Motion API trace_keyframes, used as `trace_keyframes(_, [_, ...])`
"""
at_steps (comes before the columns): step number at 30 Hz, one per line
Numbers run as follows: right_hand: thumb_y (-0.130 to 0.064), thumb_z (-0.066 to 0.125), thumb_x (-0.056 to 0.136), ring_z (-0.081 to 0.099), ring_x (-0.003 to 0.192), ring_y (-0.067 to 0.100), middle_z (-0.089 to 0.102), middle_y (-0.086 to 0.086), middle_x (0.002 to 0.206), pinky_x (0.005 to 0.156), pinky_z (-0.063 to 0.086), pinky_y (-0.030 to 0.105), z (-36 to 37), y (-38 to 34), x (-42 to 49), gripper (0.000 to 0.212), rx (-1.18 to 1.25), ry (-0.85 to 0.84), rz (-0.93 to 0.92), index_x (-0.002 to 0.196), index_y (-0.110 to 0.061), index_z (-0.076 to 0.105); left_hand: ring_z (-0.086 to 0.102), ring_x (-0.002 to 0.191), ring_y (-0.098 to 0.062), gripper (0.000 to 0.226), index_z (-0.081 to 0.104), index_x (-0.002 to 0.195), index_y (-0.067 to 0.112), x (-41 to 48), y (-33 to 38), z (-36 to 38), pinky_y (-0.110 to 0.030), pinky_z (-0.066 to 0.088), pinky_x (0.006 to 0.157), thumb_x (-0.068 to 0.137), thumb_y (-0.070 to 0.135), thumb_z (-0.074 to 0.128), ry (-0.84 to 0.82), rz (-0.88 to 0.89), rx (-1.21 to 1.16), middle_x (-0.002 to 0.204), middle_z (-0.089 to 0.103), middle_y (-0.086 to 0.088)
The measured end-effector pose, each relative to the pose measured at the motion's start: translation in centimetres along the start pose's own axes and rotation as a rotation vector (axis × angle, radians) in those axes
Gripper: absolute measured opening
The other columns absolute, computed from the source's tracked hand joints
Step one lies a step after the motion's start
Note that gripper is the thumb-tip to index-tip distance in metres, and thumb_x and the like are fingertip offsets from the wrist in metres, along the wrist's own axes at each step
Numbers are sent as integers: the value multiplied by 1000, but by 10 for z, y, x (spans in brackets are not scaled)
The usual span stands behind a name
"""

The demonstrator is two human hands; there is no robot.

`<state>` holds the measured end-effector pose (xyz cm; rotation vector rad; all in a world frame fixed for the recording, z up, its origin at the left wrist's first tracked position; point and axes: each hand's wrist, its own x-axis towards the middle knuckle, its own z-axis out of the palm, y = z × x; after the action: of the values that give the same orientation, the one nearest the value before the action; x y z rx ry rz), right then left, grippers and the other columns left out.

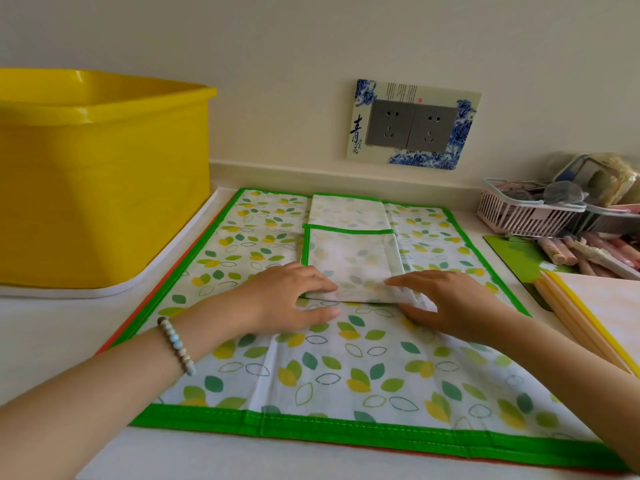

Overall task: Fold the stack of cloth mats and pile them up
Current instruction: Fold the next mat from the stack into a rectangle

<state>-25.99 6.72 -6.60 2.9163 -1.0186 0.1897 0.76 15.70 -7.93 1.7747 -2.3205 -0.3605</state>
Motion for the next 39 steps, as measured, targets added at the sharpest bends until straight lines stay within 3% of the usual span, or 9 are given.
trace_keyframes(9, [-29,43,98,65,102,12,65,-7,121,80,47,20,-7,-4,-7,37,-60,111,-59,135,-34,47,18,138,1,57,31,142,44,-2,-4,-8,-18,9,106,89,56,49,25,-1,24,150,25,25])
trace_keyframes(16, [-27,52,94,70,80,4,73,-12,95,64,57,22,-19,-28,-54,27,157,277,-314,115,-21,68,2,133,11,97,16,143,46,-15,-14,-8,1,-15,98,79,-23,43,79,101,143,148,8,27])
trace_keyframes(19, [-33,51,93,67,87,-1,69,-16,100,72,55,19,-21,-31,-62,28,201,340,-355,113,-22,68,-1,138,6,94,2,142,46,-18,-14,-2,-1,-18,98,84,-21,34,84,127,234,145,-2,29])
trace_keyframes(24, [-40,69,79,61,110,8,63,-10,121,88,53,28,-19,-25,-62,50,61,325,-345,123,-20,61,9,142,-1,86,-8,136,48,-27,-9,8,-18,9,113,93,-13,34,32,136,284,141,-4,31])
trace_keyframes(26, [-19,73,70,46,128,7,50,-11,137,103,40,27,-17,-24,-56,69,40,187,-302,134,-24,50,7,143,-1,84,-14,132,49,-30,-6,9,-18,8,113,95,-10,33,19,162,307,142,-7,30])
trace_keyframes(28, [-11,47,63,20,139,-5,29,-20,149,111,15,12,-16,-26,-49,86,75,43,-223,142,-38,29,5,143,-1,81,-17,131,48,-34,-4,10,-16,3,113,97,-8,31,14,192,314,144,-8,28])
trace_keyframes(31, [-31,27,73,-2,138,-14,8,-30,150,108,-4,6,-10,-27,-38,72,126,-69,-213,142,-48,13,0,143,-1,79,-20,129,49,-42,1,14,-18,2,116,98,-5,28,7,213,314,146,-9,26])
trace_keyframes(34, [-55,45,88,2,139,-12,9,-29,151,112,-3,11,-2,-23,-31,62,104,-116,-265,142,-49,16,-10,138,2,84,-19,130,53,-48,4,18,-14,-10,111,96,-8,27,12,204,286,146,-10,27])
trace_keyframes(39, [-51,47,92,6,138,-13,10,-34,150,113,3,10,8,-19,-34,57,229,-127,-249,141,-52,19,-16,135,5,85,-13,131,57,-51,2,16,-6,-23,100,93,-5,31,-13,181,251,147,-9,31])
